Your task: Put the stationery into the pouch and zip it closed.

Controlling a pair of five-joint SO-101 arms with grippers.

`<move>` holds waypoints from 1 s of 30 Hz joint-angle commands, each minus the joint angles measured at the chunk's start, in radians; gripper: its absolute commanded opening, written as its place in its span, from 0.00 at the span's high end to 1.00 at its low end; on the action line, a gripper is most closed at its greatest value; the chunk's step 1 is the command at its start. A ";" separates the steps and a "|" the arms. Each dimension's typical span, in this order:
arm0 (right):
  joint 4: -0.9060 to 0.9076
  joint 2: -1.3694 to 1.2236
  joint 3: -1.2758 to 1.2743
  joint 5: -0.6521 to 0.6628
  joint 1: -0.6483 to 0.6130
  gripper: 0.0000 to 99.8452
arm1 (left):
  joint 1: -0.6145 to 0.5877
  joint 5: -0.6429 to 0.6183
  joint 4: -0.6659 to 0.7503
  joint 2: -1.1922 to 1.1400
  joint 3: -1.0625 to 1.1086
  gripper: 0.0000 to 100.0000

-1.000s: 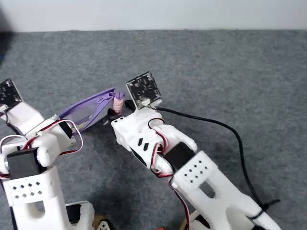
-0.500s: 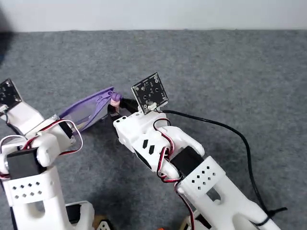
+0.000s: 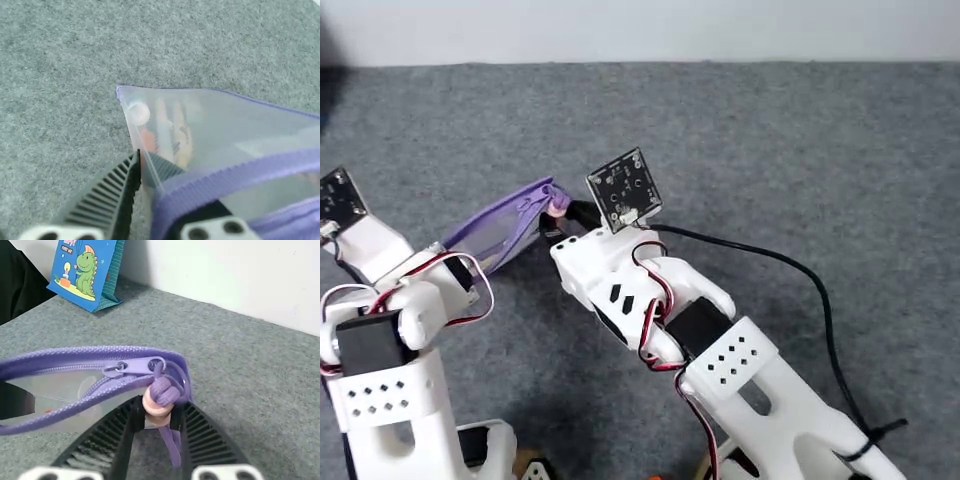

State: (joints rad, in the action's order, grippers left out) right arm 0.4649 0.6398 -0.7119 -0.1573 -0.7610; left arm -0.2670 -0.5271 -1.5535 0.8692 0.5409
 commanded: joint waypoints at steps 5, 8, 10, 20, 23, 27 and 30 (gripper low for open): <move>-0.008 -0.007 0.005 0.012 0.042 0.93 | -0.008 -0.011 0.006 -0.005 -0.004 0.99; -0.008 -0.007 0.005 0.012 0.042 0.93 | -0.005 -0.011 0.009 -0.005 -0.004 0.99; -0.007 -0.007 0.005 0.012 0.042 0.91 | -0.005 -0.011 0.009 -0.005 -0.004 0.99; 0.107 0.005 0.009 0.008 0.042 0.78 | -0.005 -0.011 0.008 -0.005 -0.004 0.99; 0.091 0.005 0.009 0.006 0.041 0.78 | -0.003 -0.011 0.009 -0.005 -0.004 0.99; 0.030 0.004 0.009 0.014 0.041 0.78 | -0.003 -0.011 0.009 -0.005 -0.002 0.99; 0.010 -0.002 0.009 0.014 0.027 0.78 | -0.002 -0.011 0.011 -0.005 -0.002 0.99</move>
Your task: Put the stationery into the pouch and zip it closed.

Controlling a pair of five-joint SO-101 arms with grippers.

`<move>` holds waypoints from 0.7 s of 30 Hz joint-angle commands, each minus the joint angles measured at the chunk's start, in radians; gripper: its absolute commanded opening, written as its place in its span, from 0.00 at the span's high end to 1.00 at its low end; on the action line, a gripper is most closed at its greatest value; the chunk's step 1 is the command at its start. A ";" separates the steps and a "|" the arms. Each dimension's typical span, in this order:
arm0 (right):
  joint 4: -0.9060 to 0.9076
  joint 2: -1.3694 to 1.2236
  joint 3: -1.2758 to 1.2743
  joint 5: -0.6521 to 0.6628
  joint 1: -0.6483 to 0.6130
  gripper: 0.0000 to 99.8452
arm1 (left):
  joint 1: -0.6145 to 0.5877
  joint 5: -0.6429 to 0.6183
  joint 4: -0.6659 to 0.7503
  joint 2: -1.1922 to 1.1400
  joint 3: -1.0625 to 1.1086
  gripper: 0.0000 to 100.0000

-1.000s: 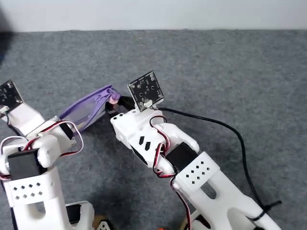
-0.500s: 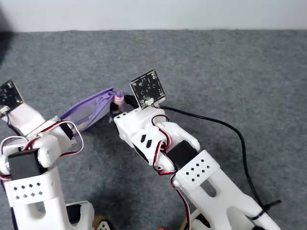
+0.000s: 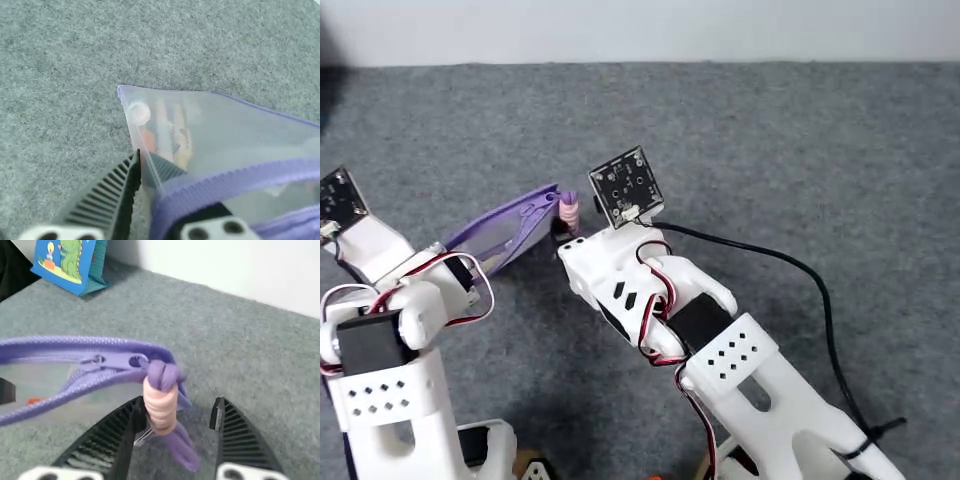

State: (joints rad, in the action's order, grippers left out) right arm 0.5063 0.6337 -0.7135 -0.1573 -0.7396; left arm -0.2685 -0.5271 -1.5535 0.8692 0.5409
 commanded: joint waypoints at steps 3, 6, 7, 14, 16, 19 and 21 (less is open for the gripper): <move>-0.027 0.005 0.011 0.014 -0.004 0.78 | 0.000 -0.011 0.011 -0.005 -0.002 0.99; -0.031 0.012 0.011 0.014 -0.002 0.78 | -0.002 -0.011 0.011 -0.005 -0.001 0.99; -0.031 0.012 0.011 0.015 -0.002 0.78 | -0.002 -0.011 0.011 -0.005 -0.001 0.99; -0.074 0.013 0.011 0.075 -0.002 0.94 | 0.000 -0.011 0.011 -0.005 -0.001 0.99; -0.096 0.013 0.011 0.100 -0.002 0.99 | 0.000 -0.011 0.012 -0.005 -0.001 0.99; -0.101 0.013 0.011 0.114 -0.002 0.99 | -0.003 -0.011 0.011 -0.005 -0.001 0.99; -0.087 0.030 0.009 0.114 -0.001 0.99 | -0.006 -0.011 0.009 -0.005 0.001 0.99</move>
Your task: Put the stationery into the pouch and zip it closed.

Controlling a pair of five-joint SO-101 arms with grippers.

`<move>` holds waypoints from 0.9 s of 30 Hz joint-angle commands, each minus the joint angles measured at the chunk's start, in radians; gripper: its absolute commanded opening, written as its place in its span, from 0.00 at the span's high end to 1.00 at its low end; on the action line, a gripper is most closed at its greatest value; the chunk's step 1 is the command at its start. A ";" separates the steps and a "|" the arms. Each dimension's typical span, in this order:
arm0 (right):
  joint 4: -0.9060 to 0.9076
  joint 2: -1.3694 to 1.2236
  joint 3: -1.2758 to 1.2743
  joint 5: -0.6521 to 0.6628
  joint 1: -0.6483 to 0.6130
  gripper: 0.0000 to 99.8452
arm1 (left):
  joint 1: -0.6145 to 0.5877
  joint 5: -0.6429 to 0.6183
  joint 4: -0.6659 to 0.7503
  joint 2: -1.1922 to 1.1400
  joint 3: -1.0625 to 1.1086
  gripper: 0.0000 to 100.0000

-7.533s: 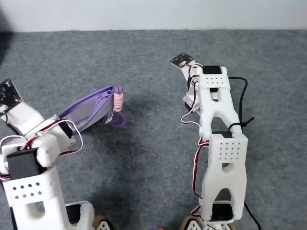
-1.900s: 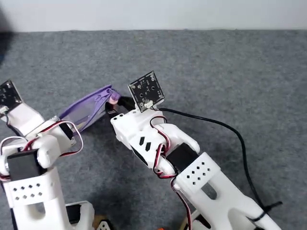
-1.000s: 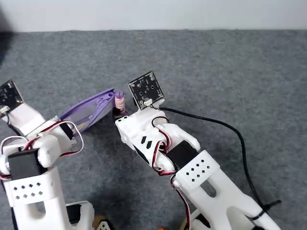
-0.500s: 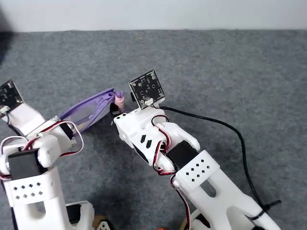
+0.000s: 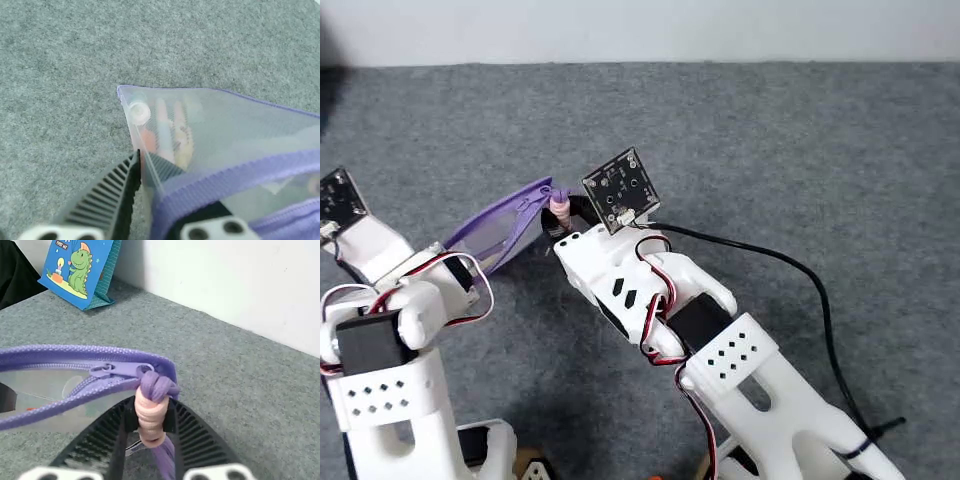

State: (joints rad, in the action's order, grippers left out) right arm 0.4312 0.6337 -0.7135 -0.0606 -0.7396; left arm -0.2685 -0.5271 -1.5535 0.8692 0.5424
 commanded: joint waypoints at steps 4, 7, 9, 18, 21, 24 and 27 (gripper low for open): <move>0.105 0.122 0.009 0.017 -0.002 0.99 | -0.006 -0.011 0.008 -0.005 -0.007 0.99; 0.255 0.219 0.009 0.015 -0.002 0.99 | -0.008 -0.011 -0.003 0.005 -0.051 0.99; 0.348 0.283 0.009 0.014 -0.002 0.99 | -0.006 -0.011 -0.015 0.032 -0.088 0.98; 0.648 0.469 0.009 0.012 -0.124 0.99 | 0.002 -0.011 0.011 0.132 -0.114 0.79; 0.748 0.506 0.009 0.011 -0.200 0.99 | 0.029 -0.005 0.091 0.133 -0.133 0.72; 0.803 0.522 0.009 0.011 -0.242 0.99 | 0.155 -0.003 0.209 0.127 -0.136 0.71; 0.823 0.526 0.009 0.011 -0.249 0.99 | 0.361 -0.003 0.328 0.126 -0.110 0.71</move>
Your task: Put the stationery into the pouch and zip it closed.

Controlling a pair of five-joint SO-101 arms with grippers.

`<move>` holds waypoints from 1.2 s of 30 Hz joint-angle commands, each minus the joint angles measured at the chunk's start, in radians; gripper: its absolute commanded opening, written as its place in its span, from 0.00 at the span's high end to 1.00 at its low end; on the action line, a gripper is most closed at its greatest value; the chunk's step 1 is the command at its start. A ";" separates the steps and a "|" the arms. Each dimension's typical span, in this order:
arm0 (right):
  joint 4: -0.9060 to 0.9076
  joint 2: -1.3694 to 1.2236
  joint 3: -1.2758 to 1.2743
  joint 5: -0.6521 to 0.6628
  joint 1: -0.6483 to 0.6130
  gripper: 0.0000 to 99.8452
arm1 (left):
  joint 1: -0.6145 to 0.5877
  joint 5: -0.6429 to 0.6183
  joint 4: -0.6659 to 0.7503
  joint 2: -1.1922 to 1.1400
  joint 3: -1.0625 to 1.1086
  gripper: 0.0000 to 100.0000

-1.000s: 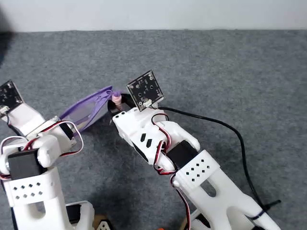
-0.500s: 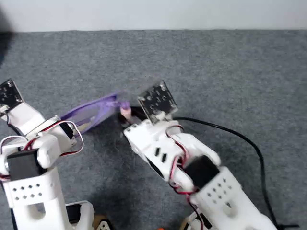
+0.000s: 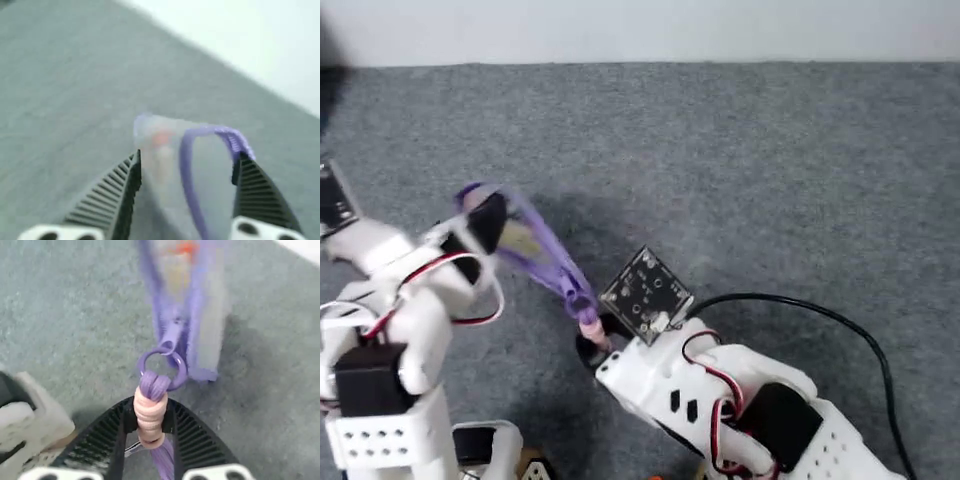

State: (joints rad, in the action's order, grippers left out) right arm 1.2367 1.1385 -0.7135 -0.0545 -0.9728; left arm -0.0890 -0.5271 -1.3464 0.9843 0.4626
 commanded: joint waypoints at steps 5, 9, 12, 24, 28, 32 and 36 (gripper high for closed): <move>0.065 0.027 0.009 0.009 0.019 0.99 | 0.368 0.026 0.209 0.012 0.085 0.71; 0.093 0.065 0.009 0.009 0.079 0.99 | 0.394 0.058 0.153 0.021 0.087 0.71; 0.096 0.102 0.008 0.011 0.101 0.99 | 0.394 0.058 0.101 0.021 0.035 0.71; -0.012 0.130 0.009 0.086 0.292 0.99 | 0.265 0.133 -0.155 0.023 -0.074 0.71; -0.076 0.127 0.009 0.123 0.323 0.99 | 0.270 0.215 -0.232 0.106 -0.073 0.71; -0.117 0.120 0.009 0.126 0.323 0.99 | 0.272 0.342 -0.250 0.233 -0.058 0.71; -0.130 0.120 0.009 0.127 0.320 0.99 | 0.272 0.439 -0.247 0.338 0.077 0.70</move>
State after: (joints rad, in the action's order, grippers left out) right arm 1.1370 1.2566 -0.7135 0.0621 -0.6644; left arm 0.1872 -0.1527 -1.5965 1.2651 0.4687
